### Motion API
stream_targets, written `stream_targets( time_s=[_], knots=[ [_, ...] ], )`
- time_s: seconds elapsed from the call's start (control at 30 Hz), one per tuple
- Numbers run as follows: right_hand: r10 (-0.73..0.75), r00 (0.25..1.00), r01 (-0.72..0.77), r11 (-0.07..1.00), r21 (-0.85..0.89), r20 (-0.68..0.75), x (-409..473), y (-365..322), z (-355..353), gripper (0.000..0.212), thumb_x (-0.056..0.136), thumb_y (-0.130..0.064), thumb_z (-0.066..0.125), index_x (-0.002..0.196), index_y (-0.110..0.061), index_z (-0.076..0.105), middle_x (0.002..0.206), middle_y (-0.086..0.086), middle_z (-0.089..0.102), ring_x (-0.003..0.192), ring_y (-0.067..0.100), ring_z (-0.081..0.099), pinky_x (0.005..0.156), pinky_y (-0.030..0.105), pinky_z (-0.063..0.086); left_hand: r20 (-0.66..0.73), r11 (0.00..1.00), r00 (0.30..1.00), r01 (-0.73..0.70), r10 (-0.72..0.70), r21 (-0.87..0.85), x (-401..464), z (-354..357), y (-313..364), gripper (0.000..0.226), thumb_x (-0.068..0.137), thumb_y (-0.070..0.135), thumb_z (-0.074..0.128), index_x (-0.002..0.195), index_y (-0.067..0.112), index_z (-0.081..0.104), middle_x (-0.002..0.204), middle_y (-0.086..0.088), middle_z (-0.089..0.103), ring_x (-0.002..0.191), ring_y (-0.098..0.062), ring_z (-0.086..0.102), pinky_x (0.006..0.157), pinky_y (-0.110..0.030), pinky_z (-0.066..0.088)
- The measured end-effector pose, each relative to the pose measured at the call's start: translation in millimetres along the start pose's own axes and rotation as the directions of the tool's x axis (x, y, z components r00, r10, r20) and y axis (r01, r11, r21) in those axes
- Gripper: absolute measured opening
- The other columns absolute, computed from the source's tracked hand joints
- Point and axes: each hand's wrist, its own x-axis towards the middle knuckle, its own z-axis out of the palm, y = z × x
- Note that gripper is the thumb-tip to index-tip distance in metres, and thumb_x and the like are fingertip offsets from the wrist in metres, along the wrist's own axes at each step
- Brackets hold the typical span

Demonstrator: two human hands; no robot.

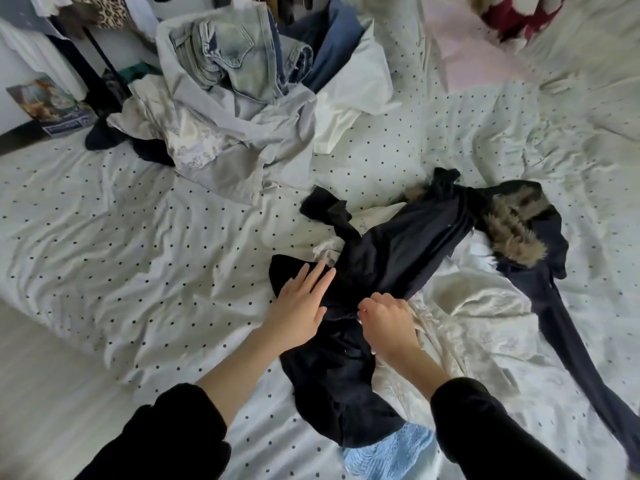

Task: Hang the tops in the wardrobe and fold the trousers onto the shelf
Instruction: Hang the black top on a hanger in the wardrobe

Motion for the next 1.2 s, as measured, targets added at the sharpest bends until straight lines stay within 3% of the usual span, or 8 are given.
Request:
stream_targets(
  time_s=[0.2,0.3,0.37,0.47,0.6,0.8,1.0,1.2],
  knots=[
    [-0.024,0.999,0.019,0.994,0.108,0.038,-33,13,-12,0.011,0.071,-0.010,0.063,0.067,-0.017,0.071,0.061,-0.003,0.060,0.060,0.020,0.062,0.057,0.036,0.049,0.045,0.981,0.998,-0.056,0.049,0.186,1,10,24,0.044,0.097,0.026,0.047,0.140,0.020,0.039,0.120,0.001,0.056,0.125,-0.017,0.041,0.117,-0.043,-0.005],
    [0.047,0.949,-0.079,0.993,0.091,0.313,-35,22,-26,0.023,0.095,-0.027,0.048,0.096,-0.016,0.069,0.093,0.000,0.063,0.093,0.021,0.060,0.085,0.035,0.042,-0.044,0.989,0.992,-0.110,0.115,0.100,-23,19,30,0.029,0.090,0.029,0.059,0.116,0.016,0.060,0.098,0.000,0.062,0.100,-0.019,0.056,0.115,-0.043,0.024],
    [0.152,0.945,-0.206,0.965,0.163,0.290,-28,19,-36,0.033,0.097,-0.041,0.044,0.099,-0.017,0.066,0.098,-0.002,0.062,0.093,0.021,0.061,0.084,0.033,0.043,-0.105,0.983,0.977,-0.183,0.186,0.030,-36,20,26,0.022,0.080,0.028,0.070,0.094,0.013,0.065,0.080,0.000,0.062,0.078,-0.021,0.061,0.090,-0.042,0.050],
    [0.261,0.935,-0.318,0.917,0.240,0.242,-2,2,-47,0.050,0.091,-0.058,0.043,0.114,-0.016,0.058,0.111,0.001,0.059,0.098,0.024,0.061,0.085,0.038,0.048,0.004,0.988,0.989,-0.150,0.150,0.031,-54,1,21,0.024,0.095,0.031,0.051,0.107,0.011,0.057,0.097,-0.002,0.058,0.091,-0.020,0.056,0.083,-0.026,0.039],
    [0.321,0.807,-0.392,0.919,0.044,0.497,30,-36,-52,0.079,0.076,-0.074,0.053,0.123,-0.011,0.049,0.122,0.005,0.050,0.113,0.028,0.052,0.092,0.042,0.044,-0.032,0.990,0.990,-0.134,0.135,0.038,-69,-29,13,0.027,0.098,0.030,0.044,0.117,0.013,0.054,0.106,0.000,0.055,0.098,-0.017,0.051,0.078,-0.020,0.028],
    [0.346,0.808,-0.385,0.923,-0.017,0.477,37,-80,-76,0.004,0.084,-0.012,0.051,0.086,-0.012,0.047,0.100,0.006,0.057,0.100,0.030,0.056,0.092,0.041,0.036,-0.110,0.994,0.994,-0.035,0.023,-0.104,-114,-62,-26,0.023,0.095,0.030,0.051,0.108,0.015,0.064,0.092,0.003,0.057,0.084,-0.015,0.054,0.073,-0.024,0.040],
    [-0.022,0.976,-0.032,0.969,0.244,0.215,52,-177,-128,0.031,0.087,-0.010,0.048,0.060,-0.022,0.042,0.063,-0.001,0.046,0.074,0.028,0.049,0.068,0.031,0.035,-0.204,0.945,0.951,0.173,-0.234,-0.279,-200,-86,-80,0.020,0.095,0.029,0.051,0.101,0.015,0.064,0.083,0.006,0.058,0.069,-0.008,0.050,0.063,-0.018,0.037],
    [-0.522,0.853,0.398,0.683,0.612,0.028,19,-336,-169,0.017,0.093,-0.001,0.048,0.091,-0.005,0.065,0.081,-0.003,0.056,0.078,0.019,0.051,0.070,0.027,0.040,-0.304,0.727,0.783,0.256,-0.543,-0.637,-321,-98,-128,0.040,0.094,0.029,0.053,0.066,0.001,0.050,0.055,-0.004,0.039,0.051,-0.008,0.034,0.054,-0.020,0.027]
  ],
)
